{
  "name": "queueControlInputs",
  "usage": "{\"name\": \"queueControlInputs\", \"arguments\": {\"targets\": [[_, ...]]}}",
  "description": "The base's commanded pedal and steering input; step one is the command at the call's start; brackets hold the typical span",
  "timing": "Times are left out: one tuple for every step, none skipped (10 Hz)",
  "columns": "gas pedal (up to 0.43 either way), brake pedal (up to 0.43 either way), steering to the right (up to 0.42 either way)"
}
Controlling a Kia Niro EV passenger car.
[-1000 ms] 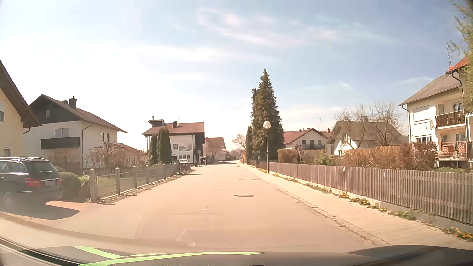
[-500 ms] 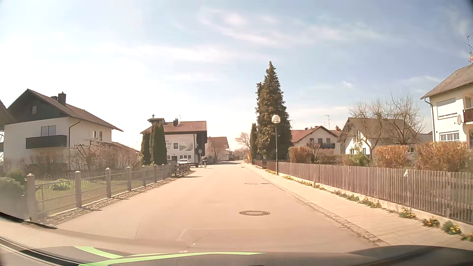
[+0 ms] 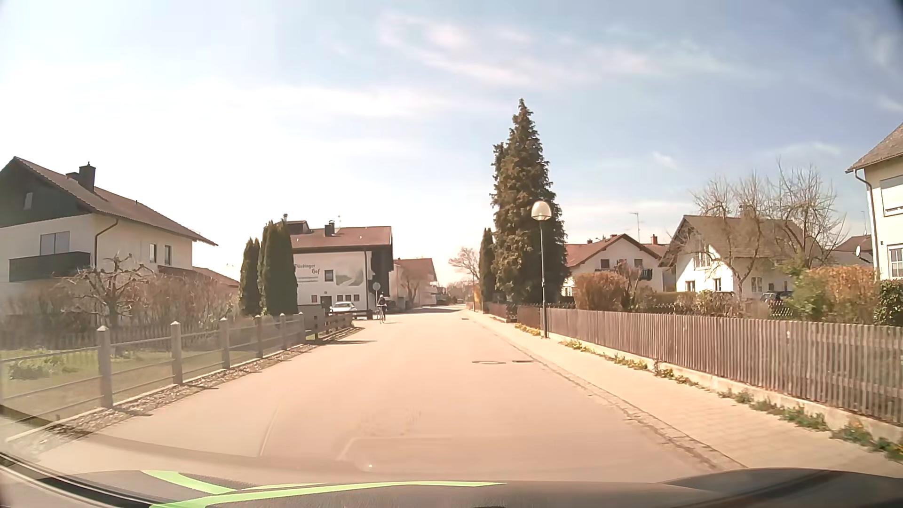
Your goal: Follow the waypoints while adhering to traffic rules and regulations
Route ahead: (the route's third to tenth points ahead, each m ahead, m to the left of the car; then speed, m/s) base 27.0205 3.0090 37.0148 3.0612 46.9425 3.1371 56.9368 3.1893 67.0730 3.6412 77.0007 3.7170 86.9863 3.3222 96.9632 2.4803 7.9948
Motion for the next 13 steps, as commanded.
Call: {"name": "queueControlInputs", "arguments": {"targets": [[0.138,0.000,-0.001],[0.130,0.000,-0.002],[0.067,0.000,-0.003],[0.000,0.000,-0.004],[0.000,0.000,-0.004],[0.000,0.000,-0.003],[0.000,0.000,-0.004],[0.000,0.000,-0.004],[0.000,0.000,-0.004],[0.000,0.000,-0.004],[0.000,0.000,-0.004],[0.000,0.000,-0.004],[0.000,0.000,-0.004]]}}
